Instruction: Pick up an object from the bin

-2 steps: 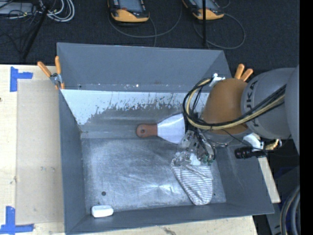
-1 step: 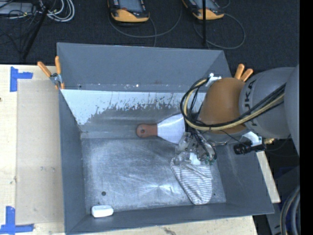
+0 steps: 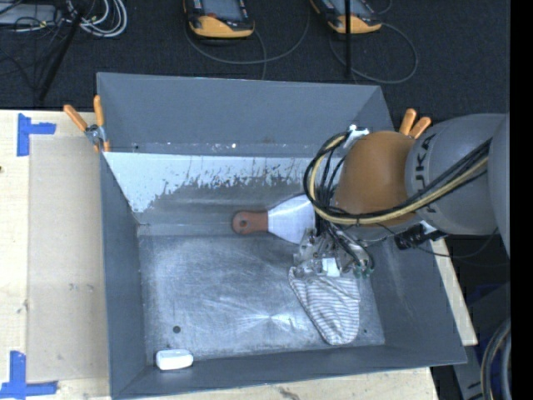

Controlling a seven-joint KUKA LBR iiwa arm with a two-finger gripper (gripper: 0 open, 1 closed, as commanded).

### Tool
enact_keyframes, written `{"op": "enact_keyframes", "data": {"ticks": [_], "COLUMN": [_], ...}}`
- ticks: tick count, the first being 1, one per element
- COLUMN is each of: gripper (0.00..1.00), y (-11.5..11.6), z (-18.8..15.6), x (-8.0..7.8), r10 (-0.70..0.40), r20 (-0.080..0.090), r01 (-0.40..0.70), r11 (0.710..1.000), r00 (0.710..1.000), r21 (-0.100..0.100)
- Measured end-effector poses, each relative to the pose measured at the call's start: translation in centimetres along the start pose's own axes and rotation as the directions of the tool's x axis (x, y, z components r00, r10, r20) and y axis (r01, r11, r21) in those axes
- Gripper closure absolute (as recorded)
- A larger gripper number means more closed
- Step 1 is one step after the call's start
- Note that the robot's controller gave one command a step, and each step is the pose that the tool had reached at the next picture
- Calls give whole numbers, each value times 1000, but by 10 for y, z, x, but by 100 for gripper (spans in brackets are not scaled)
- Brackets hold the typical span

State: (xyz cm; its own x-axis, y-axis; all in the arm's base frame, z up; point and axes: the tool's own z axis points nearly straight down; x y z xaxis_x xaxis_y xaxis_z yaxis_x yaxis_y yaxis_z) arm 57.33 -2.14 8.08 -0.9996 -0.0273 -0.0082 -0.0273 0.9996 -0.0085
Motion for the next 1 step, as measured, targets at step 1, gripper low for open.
{"op": "enact_keyframes", "data": {"ticks": [1], "gripper": [100], "y": [9], "z": [-195], "x": [16], "r10": [-20], "r20": [-11], "r01": [20], "r11": [1000], "r00": [1000], "r21": [-9]}}
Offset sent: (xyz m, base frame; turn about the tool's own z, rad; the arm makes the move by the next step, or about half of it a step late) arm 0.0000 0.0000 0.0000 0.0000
